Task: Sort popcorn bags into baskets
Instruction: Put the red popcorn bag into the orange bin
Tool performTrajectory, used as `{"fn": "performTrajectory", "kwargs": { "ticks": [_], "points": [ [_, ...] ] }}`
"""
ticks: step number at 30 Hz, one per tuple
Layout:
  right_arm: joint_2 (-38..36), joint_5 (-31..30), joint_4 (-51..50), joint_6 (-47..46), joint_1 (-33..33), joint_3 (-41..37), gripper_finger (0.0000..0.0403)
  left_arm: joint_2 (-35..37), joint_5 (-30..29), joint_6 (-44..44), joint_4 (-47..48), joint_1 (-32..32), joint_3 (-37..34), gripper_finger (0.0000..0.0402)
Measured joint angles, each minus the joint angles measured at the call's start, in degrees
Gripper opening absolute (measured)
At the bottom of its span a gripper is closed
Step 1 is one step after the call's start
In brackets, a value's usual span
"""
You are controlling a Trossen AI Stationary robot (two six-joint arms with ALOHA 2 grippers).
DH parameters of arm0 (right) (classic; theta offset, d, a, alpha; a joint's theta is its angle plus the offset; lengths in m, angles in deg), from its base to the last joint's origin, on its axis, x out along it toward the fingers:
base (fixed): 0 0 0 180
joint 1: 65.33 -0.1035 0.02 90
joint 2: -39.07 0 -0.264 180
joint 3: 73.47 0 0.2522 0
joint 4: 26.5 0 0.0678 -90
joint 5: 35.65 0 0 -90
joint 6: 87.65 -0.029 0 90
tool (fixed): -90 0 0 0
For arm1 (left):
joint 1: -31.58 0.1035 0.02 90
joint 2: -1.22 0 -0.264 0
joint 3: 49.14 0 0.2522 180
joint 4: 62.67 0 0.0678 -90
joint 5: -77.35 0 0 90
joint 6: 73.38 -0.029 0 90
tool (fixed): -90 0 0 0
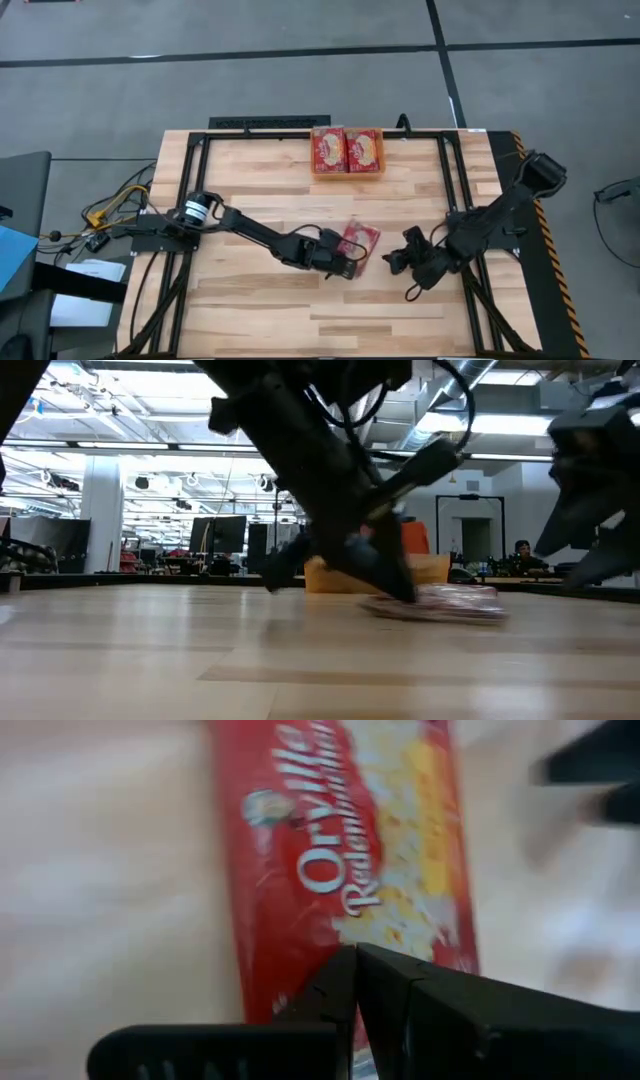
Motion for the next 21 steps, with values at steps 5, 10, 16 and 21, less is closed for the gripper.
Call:
{"fn": "performTrajectory", "kwargs": {
  "ticks": [5,10,16,21],
  "points": [
    [7.4,-0.5,9.1,-4.0,2.6,0.0,0.0274,-2.8,1.3,3.2,-7.8,-1.2,0.1,0.0000],
    [14.0,0.4,18.9,-1.7,5.8,0.1,0.0276,-3.6,0.8,3.6,-9.9,-1.9,0.1,0.0000],
    [18.6,1.9,26.5,-0.5,9.5,0.5,0.0275,-3.7,-0.1,3.0,-11.3,-2.0,0.0,0.0000],
    [18.8,6.4,25.4,1.6,12.9,1.6,0.0236,-3.7,-0.5,0.9,-11.8,-2.0,0.0,0.0000]
  ]
}}
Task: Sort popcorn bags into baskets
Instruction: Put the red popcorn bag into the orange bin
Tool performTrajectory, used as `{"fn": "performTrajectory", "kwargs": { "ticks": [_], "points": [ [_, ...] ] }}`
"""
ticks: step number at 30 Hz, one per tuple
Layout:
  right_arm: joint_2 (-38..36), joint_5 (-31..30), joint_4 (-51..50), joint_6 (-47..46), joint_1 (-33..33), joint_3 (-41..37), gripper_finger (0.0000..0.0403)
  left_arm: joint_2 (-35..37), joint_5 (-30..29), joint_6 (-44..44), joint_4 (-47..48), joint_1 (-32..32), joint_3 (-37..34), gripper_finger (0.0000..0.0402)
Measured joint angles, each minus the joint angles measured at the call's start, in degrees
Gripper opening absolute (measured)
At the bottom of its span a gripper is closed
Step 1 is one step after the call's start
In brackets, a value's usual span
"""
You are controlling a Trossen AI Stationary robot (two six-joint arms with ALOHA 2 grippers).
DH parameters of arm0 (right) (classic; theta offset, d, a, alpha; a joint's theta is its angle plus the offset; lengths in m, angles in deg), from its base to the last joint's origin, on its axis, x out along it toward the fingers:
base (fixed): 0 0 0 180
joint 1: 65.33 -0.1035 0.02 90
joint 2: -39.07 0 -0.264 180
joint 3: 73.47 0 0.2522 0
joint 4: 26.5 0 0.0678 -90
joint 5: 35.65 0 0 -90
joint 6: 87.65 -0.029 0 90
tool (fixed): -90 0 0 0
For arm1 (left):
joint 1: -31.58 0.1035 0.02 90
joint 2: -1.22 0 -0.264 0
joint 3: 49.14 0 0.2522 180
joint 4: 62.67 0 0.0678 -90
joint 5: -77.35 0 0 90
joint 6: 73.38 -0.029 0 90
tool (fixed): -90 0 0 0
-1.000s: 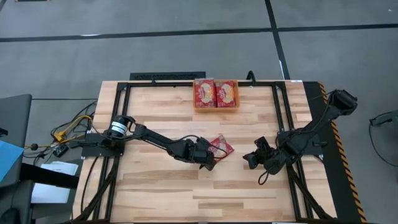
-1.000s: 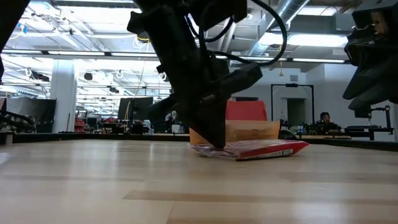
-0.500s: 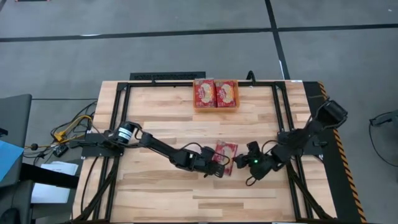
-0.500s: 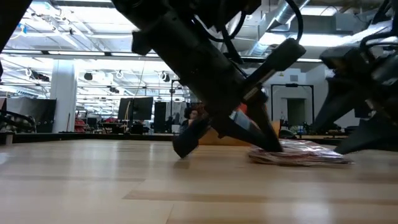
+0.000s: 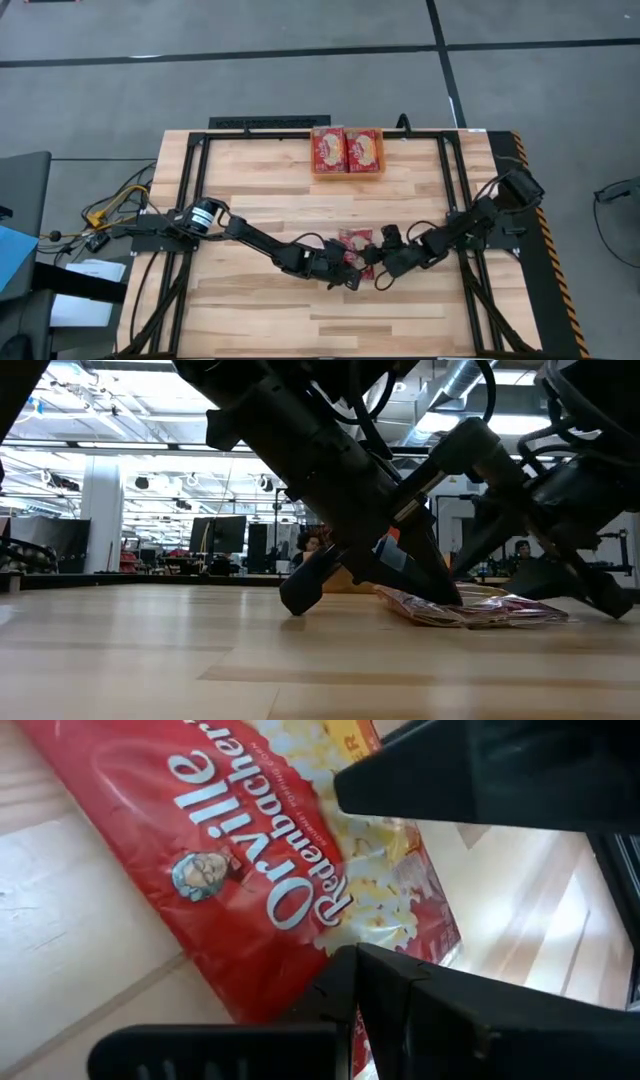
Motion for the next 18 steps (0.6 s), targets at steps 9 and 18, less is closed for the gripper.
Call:
{"fn": "performTrajectory", "kwargs": {
  "ticks": [9,18],
  "points": [
    [-0.4,3.6,-0.8,5.5,1.4,0.0,0.0020,0.0,0.2,-1.4,-0.6,0.2,0.0,0.0000],
    [-2.6,3.9,-1.2,6.9,1.8,-0.2,0.0012,7.1,7.2,-7.5,1.8,1.1,-0.3,0.0000]
  ]
}}
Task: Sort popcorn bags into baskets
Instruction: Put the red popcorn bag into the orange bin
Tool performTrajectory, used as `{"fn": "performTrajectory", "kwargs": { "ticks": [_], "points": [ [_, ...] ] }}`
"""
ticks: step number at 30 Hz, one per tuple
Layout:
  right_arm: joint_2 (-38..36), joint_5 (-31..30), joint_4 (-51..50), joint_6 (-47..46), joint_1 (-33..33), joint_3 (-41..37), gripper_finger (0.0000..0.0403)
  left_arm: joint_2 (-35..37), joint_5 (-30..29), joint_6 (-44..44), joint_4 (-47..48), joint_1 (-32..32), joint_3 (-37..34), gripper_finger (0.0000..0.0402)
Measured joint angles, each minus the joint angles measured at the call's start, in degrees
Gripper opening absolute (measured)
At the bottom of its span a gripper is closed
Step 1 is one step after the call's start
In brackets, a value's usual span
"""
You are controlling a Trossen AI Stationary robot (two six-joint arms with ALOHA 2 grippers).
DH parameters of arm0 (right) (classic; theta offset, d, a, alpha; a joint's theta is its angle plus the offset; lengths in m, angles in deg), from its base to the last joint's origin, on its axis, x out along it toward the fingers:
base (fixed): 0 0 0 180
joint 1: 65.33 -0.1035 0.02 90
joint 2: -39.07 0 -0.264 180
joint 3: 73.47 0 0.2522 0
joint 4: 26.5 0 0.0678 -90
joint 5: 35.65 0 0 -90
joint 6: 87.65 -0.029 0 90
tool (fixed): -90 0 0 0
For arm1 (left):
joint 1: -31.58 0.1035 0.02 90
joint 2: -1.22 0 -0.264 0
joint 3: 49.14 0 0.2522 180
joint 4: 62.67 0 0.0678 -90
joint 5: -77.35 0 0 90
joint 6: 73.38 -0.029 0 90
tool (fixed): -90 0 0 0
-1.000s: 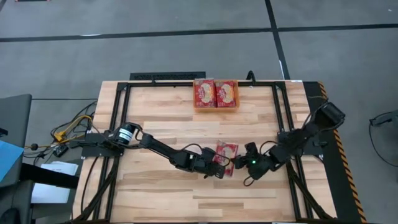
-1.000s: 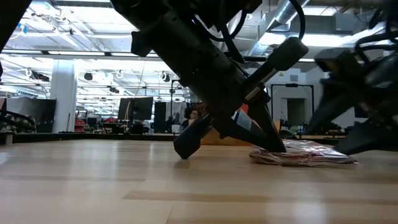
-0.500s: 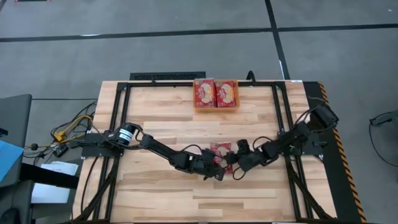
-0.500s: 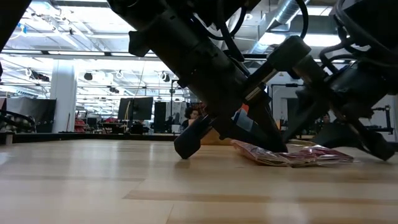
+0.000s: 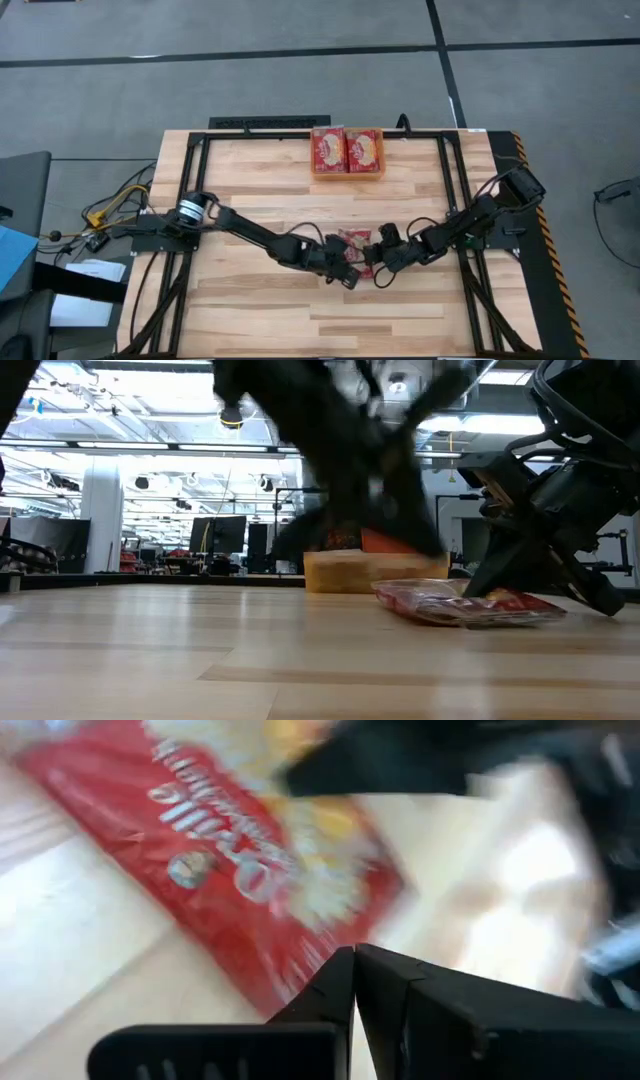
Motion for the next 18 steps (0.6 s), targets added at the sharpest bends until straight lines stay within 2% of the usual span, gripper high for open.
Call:
{"fn": "performTrajectory", "kwargs": {
  "ticks": [4,10,13,18],
  "points": [
    [-4.1,2.0,-1.8,4.5,3.3,-0.2,0.0016,8.7,-0.6,-4.6,8.1,0.0,0.2,0.0000],
    [-14.9,6.8,-3.9,16.7,12.6,0.0,0.0006,22.6,-11.0,-8.3,22.1,-0.6,0.2,0.0000],
    [-22.4,10.0,-7.9,21.6,20.2,0.0,0.0011,28.5,-17.6,-9.8,26.0,-1.4,0.2,0.0000],
    [-31.8,17.2,-14.5,30.1,37.2,0.2,0.0010,35.7,-28.6,-11.3,33.3,-3.5,0.3,0.0000]
  ]
}}
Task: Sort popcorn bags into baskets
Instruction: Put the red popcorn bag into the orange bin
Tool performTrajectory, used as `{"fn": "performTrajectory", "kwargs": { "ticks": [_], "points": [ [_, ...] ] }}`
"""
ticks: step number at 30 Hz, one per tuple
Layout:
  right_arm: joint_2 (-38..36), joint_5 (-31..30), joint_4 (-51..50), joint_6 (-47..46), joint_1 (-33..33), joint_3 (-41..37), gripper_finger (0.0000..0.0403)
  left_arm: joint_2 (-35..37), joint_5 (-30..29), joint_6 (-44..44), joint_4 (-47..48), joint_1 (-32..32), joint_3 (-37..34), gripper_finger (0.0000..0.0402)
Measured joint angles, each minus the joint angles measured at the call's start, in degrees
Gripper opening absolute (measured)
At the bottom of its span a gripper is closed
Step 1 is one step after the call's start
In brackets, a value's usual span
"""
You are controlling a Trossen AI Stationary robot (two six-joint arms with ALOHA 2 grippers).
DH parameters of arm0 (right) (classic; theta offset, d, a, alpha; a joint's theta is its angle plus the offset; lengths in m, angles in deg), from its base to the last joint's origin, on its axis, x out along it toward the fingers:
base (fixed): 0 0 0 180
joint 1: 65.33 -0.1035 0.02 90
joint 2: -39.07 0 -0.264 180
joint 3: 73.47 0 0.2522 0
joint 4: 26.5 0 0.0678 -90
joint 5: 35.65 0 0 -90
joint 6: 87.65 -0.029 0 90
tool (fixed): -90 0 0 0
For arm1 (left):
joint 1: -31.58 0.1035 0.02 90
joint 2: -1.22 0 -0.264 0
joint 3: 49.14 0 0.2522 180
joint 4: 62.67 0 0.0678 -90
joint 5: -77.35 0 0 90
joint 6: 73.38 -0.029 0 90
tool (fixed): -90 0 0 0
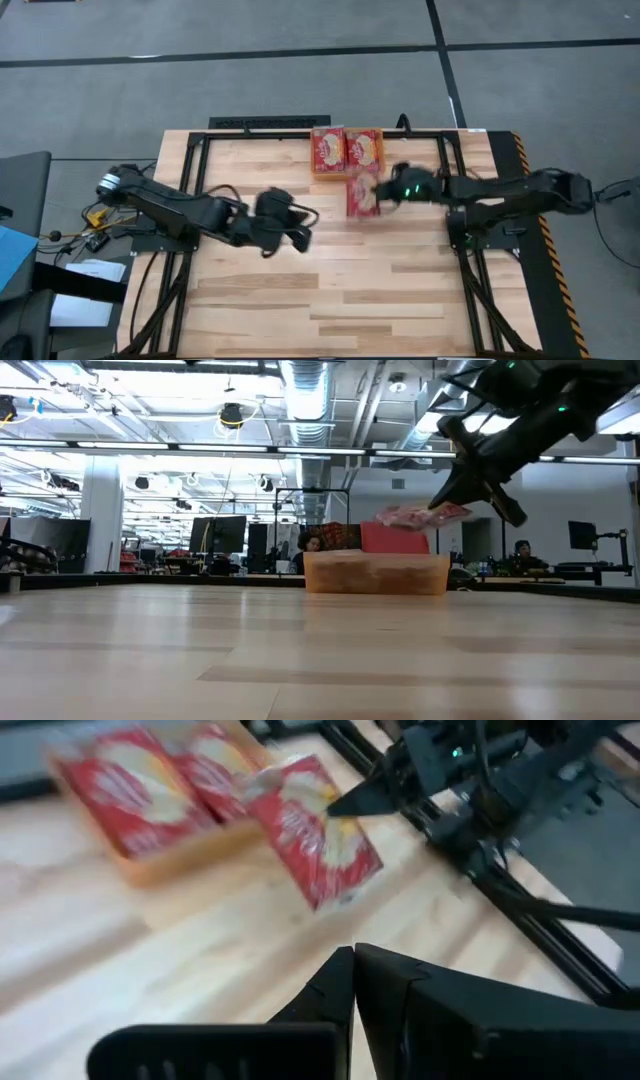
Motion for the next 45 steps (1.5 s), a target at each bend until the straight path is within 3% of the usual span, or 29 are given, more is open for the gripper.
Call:
{"fn": "performTrajectory", "kwargs": {
  "ticks": [7,14,23,30,39,45],
  "points": [
    [0.3,13.5,-7.7,13.3,21.9,7.6,0.0014,3.9,-3.1,1.6,10.2,-0.8,0.0,0.0000],
    [10.8,18.8,-11.2,22.8,32.5,16.3,0.0015,4.3,-2.9,1.1,15.5,-0.7,0.0,0.0000],
    [25.9,22.5,-11.1,25.6,34.6,25.0,0.0025,4.9,-2.5,0.2,21.9,-0.6,0.0,0.0000],
    [31.3,22.2,-10.8,25.8,34.6,28.4,0.0040,4.9,-2.4,-0.1,24.0,-0.6,0.0,0.0000],
    [34.3,22.0,-11.7,27.0,34.7,29.7,0.0138,4.9,-2.9,-3.9,24.4,-0.6,0.0,0.0000],
    [29.4,21.4,-14.2,26.6,36.6,29.7,0.0196,6.0,-5.4,-4.4,25.1,-1.0,0.0,0.0000]
  ]
}}
